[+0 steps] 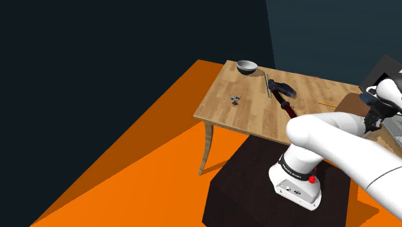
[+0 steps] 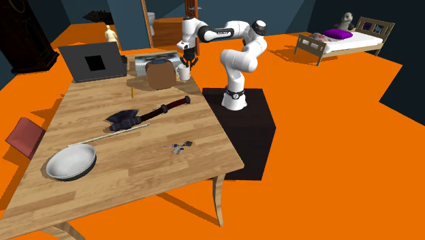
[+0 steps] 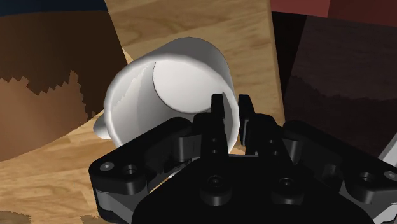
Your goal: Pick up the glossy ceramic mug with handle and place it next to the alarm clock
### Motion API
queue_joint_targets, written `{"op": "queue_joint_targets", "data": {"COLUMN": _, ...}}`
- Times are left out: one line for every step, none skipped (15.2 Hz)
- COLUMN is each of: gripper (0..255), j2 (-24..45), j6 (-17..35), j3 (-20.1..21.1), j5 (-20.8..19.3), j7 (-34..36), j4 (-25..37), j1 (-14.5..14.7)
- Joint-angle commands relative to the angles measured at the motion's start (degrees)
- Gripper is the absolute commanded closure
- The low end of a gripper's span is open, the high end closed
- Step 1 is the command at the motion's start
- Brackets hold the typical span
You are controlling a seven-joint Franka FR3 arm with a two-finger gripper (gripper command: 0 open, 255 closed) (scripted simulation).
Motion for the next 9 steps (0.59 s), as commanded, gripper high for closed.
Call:
{"op": "queue_joint_targets", "data": {"gripper": 255, "j2": -0.2, "j6": 1.0, "j3": -1.9, "j5": -1.7, "j7": 0.1, "j4": -0.7, "j1": -0.3}}
{"op": "queue_joint_targets", "data": {"gripper": 255, "j2": -0.2, "j6": 1.4, "j3": -2.7, "j5": -2.5, "j7": 0.2, "j4": -1.1, "j1": -0.4}}
{"op": "queue_joint_targets", "data": {"gripper": 255, "j2": -0.3, "j6": 1.8, "j3": -3.6, "j5": -3.3, "j7": 0.3, "j4": -1.4, "j1": -0.5}}
{"op": "queue_joint_targets", "data": {"gripper": 255, "j2": -0.3, "j6": 2.2, "j3": -4.4, "j5": -4.0, "j7": 0.3, "j4": -1.7, "j1": -0.6}}
{"op": "queue_joint_targets", "data": {"gripper": 255, "j2": -0.4, "j6": 2.6, "j3": -5.3, "j5": -4.8, "j7": 0.4, "j4": -1.9, "j1": -0.7}}
{"op": "queue_joint_targets", "data": {"gripper": 255, "j2": -0.4, "j6": 3.0, "j3": -6.2, "j5": -5.6, "j7": 0.5, "j4": -2.2, "j1": -0.8}}
{"op": "queue_joint_targets", "data": {"gripper": 255, "j2": -0.5, "j6": 3.5, "j3": -7.0, "j5": -6.4, "j7": 0.5, "j4": -2.5, "j1": -0.9}}
{"op": "queue_joint_targets", "data": {"gripper": 255, "j2": -0.5, "j6": 3.9, "j3": -7.9, "j5": -7.2, "j7": 0.6, "j4": -2.7, "j1": -1.0}}
{"op": "queue_joint_targets", "data": {"gripper": 255, "j2": -0.5, "j6": 4.3, "j3": -8.9, "j5": -8.2, "j7": 0.7, "j4": -2.9, "j1": -1.1}}
